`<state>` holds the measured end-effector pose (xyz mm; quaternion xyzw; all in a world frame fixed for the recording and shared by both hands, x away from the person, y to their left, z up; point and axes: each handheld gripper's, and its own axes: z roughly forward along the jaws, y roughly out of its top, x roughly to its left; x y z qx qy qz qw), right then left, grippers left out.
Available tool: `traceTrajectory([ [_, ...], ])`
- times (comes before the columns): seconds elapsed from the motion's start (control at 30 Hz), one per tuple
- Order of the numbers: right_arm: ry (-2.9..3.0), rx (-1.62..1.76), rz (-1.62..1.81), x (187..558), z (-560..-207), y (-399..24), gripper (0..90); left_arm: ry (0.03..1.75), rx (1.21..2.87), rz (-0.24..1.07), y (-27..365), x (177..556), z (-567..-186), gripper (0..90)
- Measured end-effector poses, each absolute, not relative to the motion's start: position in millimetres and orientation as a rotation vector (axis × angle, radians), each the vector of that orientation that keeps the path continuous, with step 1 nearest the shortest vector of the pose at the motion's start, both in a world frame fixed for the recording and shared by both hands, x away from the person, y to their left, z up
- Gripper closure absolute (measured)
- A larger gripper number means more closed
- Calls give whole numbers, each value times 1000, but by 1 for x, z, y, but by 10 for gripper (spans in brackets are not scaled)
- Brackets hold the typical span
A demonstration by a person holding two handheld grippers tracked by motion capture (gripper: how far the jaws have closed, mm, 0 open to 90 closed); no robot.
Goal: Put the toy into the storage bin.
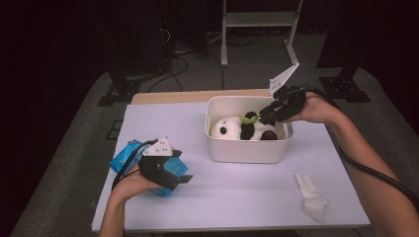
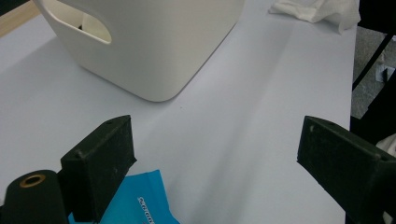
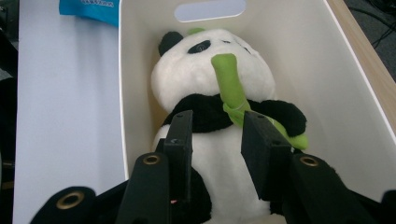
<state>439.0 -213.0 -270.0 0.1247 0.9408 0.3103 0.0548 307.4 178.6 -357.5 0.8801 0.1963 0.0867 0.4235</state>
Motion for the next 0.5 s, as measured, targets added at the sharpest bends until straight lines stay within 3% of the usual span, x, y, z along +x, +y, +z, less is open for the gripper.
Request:
traceTrajectory([
  [0.5, 2824, 419, 966, 424, -267, -236, 610, 499, 2201, 226, 181, 306, -357, 99],
])
